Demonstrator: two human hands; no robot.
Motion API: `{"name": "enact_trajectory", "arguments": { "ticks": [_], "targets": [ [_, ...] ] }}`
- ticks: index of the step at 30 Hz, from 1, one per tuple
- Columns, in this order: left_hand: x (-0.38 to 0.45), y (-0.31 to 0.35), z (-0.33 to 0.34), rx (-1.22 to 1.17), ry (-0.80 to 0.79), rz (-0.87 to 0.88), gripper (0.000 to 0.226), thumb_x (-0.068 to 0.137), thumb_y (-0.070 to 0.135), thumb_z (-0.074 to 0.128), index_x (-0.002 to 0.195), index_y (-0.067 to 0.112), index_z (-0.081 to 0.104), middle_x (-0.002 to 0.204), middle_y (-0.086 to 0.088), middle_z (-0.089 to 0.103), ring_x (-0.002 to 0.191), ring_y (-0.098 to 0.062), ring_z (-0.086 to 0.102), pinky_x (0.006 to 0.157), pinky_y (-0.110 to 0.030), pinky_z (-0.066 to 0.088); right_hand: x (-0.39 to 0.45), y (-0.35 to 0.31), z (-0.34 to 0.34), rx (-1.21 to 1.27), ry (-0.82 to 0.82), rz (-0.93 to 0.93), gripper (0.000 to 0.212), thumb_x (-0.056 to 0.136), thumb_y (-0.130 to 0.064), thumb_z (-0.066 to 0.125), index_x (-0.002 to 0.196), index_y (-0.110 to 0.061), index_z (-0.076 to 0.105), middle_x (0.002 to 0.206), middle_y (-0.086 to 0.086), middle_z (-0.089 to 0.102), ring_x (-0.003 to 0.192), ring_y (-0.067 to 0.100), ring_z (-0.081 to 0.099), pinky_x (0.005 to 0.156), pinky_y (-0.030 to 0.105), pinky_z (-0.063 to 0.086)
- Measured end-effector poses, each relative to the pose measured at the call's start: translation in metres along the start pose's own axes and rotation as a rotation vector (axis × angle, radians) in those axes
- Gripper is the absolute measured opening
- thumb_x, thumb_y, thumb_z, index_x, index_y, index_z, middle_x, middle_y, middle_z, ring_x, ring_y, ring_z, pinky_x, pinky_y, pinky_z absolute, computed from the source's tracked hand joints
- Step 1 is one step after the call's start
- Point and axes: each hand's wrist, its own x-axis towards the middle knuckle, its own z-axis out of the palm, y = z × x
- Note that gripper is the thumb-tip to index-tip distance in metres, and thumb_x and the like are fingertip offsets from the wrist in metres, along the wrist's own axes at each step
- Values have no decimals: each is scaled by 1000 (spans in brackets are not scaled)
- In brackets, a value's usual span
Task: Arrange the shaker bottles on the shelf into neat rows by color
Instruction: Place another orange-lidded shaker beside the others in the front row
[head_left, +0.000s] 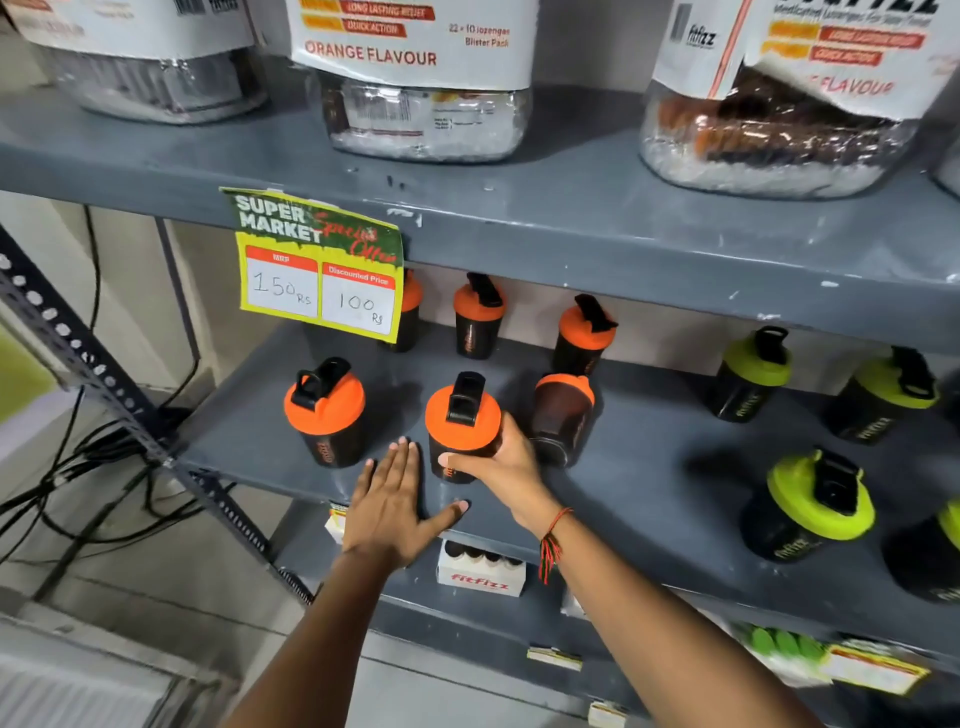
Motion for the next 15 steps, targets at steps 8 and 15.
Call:
{"name": "enact_trajectory", "arguments": {
  "ticks": [8,15],
  "targets": [
    [1,0,0,17,-10,4,109,76,87,11,152,10,-4,161,-8,-5,148,-17,-8,120,-40,-7,-2,4,4,10,-16,6,79,43,-38,93,112,-46,57,121,-7,71,115,12,65,103,43,52],
    [6,1,0,12,-30,-27,115,69,90,6,151,10,-6,162,-7,-5,147,-15,-9,120,-40,-6,-11,7,0,-29,-54,-27,115,46,-38,96,141,-44,31,146,-7,52,135,14,49,114,43,42]
  ]
}}
